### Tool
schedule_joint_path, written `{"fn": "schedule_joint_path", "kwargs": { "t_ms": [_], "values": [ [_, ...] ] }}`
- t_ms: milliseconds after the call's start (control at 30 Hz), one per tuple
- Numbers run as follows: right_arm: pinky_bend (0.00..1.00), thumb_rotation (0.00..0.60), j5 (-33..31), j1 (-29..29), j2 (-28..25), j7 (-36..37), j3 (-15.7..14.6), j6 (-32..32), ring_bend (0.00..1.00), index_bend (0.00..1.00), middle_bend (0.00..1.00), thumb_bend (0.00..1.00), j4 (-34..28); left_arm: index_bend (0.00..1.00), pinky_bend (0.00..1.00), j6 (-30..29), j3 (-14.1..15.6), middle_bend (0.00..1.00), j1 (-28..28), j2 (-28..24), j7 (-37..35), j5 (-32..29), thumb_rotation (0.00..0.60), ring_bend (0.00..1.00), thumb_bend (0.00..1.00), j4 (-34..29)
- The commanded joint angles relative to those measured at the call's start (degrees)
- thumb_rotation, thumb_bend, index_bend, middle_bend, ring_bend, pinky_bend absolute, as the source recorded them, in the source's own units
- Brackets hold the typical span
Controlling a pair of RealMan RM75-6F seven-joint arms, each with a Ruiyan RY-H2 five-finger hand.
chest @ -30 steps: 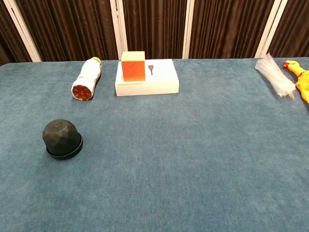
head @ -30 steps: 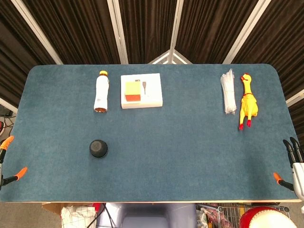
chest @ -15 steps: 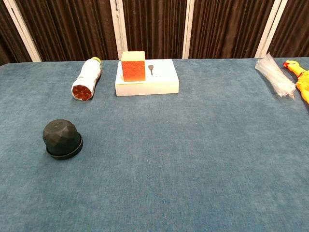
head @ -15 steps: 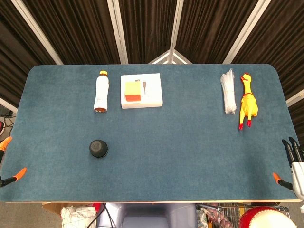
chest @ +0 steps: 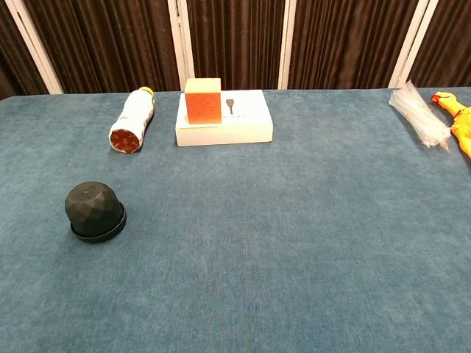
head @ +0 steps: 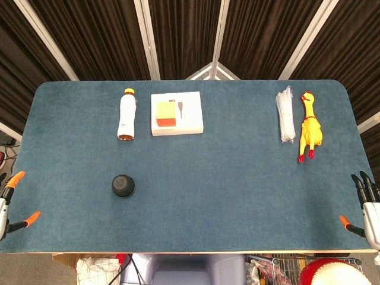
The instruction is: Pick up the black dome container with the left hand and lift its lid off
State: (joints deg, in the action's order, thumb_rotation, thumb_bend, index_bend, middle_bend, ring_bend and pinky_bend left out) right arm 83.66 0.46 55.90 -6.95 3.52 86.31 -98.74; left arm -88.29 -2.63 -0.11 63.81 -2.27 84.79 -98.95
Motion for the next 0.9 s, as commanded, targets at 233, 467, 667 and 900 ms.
{"fn": "schedule_joint_path", "kwargs": {
  "t_ms": [233, 467, 667, 900],
  "values": [
    [0.08, 0.600, 0.72, -0.37, -0.50, 1.69, -0.23, 0.62, 0.16, 0.00, 0.00, 0.21, -0.39, 0.07, 0.00, 6.23, -0.90, 0.12, -4.29, 7.04, -17.42, 0.55, 0.600, 0.00, 0.18, 6.39],
    [0.08, 0.600, 0.86, -0.33, -0.15, 1.81, -0.63, 0.10, 0.16, 0.00, 0.00, 0.21, -0.15, 0.10, 0.00, 6.48, -2.05, 0.13, -5.91, 17.09, -24.04, 0.28, 0.600, 0.00, 0.18, 14.98],
    [0.08, 0.600, 0.70, -0.44, -0.22, 2.45, -0.57, 0.20, 0.16, 0.00, 0.00, 0.21, 0.15, 0.10, 0.00, 9.29, -1.41, 0.13, -7.12, 22.84, -25.08, -0.73, 0.600, 0.00, 0.18, 20.40],
    [0.08, 0.600, 0.56, -0.31, -0.29, 2.76, -0.55, -0.12, 0.16, 0.00, 0.00, 0.21, 0.34, 0.10, 0.00, 11.00, -0.66, 0.14, -8.76, 29.46, -27.74, 0.31, 0.600, 0.00, 0.18, 27.84]
  ]
}}
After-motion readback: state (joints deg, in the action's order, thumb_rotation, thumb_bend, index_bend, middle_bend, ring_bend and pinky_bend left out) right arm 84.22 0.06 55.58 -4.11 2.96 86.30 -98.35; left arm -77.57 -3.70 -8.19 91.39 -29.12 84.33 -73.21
